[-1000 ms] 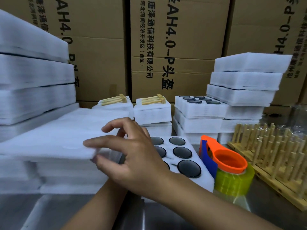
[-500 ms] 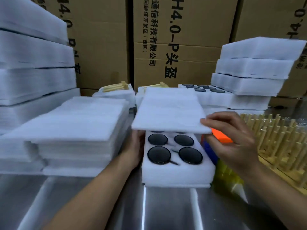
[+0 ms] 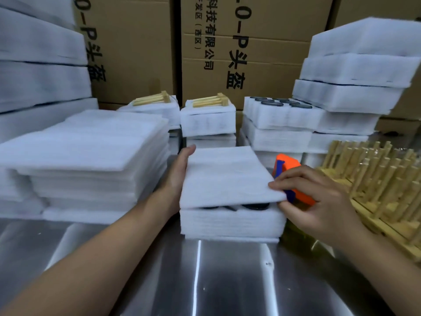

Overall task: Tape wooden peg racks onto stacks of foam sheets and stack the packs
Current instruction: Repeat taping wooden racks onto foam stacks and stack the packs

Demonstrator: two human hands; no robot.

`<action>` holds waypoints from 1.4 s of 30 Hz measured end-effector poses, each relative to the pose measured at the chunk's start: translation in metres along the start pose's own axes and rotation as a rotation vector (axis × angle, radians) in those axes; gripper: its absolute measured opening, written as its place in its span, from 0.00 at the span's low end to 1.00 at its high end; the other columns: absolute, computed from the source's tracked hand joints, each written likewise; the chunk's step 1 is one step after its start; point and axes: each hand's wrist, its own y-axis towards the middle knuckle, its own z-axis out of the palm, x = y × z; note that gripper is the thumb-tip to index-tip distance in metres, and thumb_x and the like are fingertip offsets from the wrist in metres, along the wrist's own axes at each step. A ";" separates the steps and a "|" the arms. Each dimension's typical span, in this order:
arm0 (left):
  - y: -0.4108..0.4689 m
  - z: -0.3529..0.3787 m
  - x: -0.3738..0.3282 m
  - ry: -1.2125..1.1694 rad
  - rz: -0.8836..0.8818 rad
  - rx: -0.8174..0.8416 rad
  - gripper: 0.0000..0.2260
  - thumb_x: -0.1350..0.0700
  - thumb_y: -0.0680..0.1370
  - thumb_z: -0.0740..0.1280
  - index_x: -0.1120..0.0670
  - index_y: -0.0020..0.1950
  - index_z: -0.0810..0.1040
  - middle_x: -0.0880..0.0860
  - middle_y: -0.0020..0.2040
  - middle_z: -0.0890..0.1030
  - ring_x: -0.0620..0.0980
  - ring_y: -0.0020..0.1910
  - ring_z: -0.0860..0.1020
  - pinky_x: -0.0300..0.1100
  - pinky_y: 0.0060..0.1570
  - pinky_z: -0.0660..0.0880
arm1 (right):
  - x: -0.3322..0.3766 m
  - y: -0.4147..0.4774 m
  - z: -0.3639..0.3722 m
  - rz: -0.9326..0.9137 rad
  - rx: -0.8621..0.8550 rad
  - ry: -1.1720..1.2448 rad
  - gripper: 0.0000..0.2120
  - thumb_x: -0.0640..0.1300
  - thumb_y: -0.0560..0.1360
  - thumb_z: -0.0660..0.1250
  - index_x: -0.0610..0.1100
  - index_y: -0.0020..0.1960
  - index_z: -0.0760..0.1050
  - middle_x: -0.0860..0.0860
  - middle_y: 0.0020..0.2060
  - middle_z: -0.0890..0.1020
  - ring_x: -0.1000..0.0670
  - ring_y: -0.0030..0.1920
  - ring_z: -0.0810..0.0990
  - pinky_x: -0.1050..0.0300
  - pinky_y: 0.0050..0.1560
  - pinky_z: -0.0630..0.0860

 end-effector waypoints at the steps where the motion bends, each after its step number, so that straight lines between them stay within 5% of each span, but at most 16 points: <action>1: 0.000 0.000 0.001 0.009 -0.001 0.001 0.16 0.44 0.73 0.65 0.54 0.51 0.81 0.56 0.42 0.85 0.54 0.39 0.84 0.41 0.36 0.77 | -0.001 0.000 -0.001 0.006 0.026 0.002 0.09 0.35 0.64 0.71 0.41 0.44 0.83 0.49 0.44 0.81 0.57 0.46 0.77 0.71 0.52 0.69; 6: -0.004 -0.002 -0.001 0.151 -0.039 -0.006 0.10 0.50 0.71 0.70 0.56 0.44 0.83 0.56 0.36 0.84 0.53 0.32 0.83 0.38 0.28 0.76 | -0.004 -0.001 -0.003 0.021 0.140 0.033 0.09 0.35 0.64 0.67 0.42 0.43 0.81 0.50 0.47 0.79 0.58 0.48 0.75 0.73 0.52 0.66; 15: -0.015 0.003 -0.004 0.115 -0.030 0.014 0.03 0.59 0.75 0.65 0.57 0.45 0.79 0.54 0.31 0.83 0.51 0.27 0.82 0.38 0.23 0.75 | -0.004 0.000 -0.003 0.036 0.218 0.019 0.17 0.32 0.60 0.62 0.44 0.44 0.80 0.53 0.44 0.80 0.51 0.47 0.77 0.61 0.51 0.69; 20: -0.015 0.003 -0.006 0.152 0.014 0.047 0.05 0.60 0.75 0.66 0.58 0.50 0.79 0.54 0.34 0.84 0.50 0.30 0.83 0.37 0.25 0.76 | -0.001 0.002 -0.008 0.063 0.241 0.017 0.17 0.39 0.64 0.55 0.45 0.44 0.81 0.55 0.45 0.81 0.52 0.48 0.75 0.69 0.53 0.62; 24: -0.015 0.004 -0.007 0.181 0.007 0.055 0.09 0.60 0.75 0.66 0.59 0.55 0.79 0.55 0.38 0.85 0.51 0.33 0.84 0.39 0.28 0.77 | 0.000 0.003 -0.010 0.084 0.237 0.068 0.19 0.45 0.69 0.52 0.45 0.44 0.82 0.55 0.45 0.82 0.52 0.48 0.76 0.57 0.51 0.66; 28: -0.016 0.005 -0.011 0.200 -0.022 0.033 0.08 0.60 0.75 0.67 0.59 0.53 0.79 0.56 0.40 0.85 0.52 0.35 0.84 0.39 0.30 0.78 | 0.002 0.003 -0.010 0.100 0.219 0.062 0.20 0.49 0.75 0.52 0.47 0.43 0.83 0.56 0.44 0.81 0.54 0.48 0.76 0.65 0.51 0.62; 32: -0.018 0.012 -0.024 0.253 -0.080 -0.099 0.13 0.55 0.74 0.67 0.59 0.55 0.78 0.57 0.45 0.82 0.54 0.40 0.81 0.46 0.45 0.77 | 0.002 0.004 -0.010 0.120 0.220 0.075 0.20 0.49 0.75 0.52 0.47 0.42 0.83 0.57 0.43 0.81 0.53 0.48 0.77 0.69 0.51 0.61; 35: -0.019 0.024 -0.038 0.621 0.215 -0.181 0.23 0.50 0.74 0.68 0.49 0.68 0.70 0.48 0.63 0.75 0.48 0.57 0.76 0.44 0.56 0.73 | 0.003 0.004 -0.010 0.115 0.224 0.053 0.20 0.48 0.75 0.52 0.47 0.42 0.83 0.56 0.43 0.82 0.51 0.47 0.78 0.70 0.51 0.60; 38: -0.038 0.048 -0.044 1.043 0.570 0.017 0.23 0.44 0.75 0.64 0.39 0.70 0.66 0.39 0.69 0.67 0.36 0.60 0.66 0.30 0.53 0.62 | 0.003 0.004 -0.009 0.107 0.232 0.053 0.20 0.48 0.75 0.53 0.45 0.41 0.83 0.54 0.43 0.82 0.48 0.47 0.79 0.66 0.51 0.62; 42: -0.044 0.068 -0.020 1.577 0.473 0.320 0.31 0.33 0.75 0.53 0.41 0.76 0.56 0.41 0.77 0.54 0.38 0.74 0.53 0.35 0.68 0.49 | 0.004 0.005 -0.009 0.113 0.249 0.069 0.20 0.48 0.75 0.53 0.43 0.42 0.83 0.52 0.43 0.82 0.46 0.47 0.79 0.51 0.50 0.67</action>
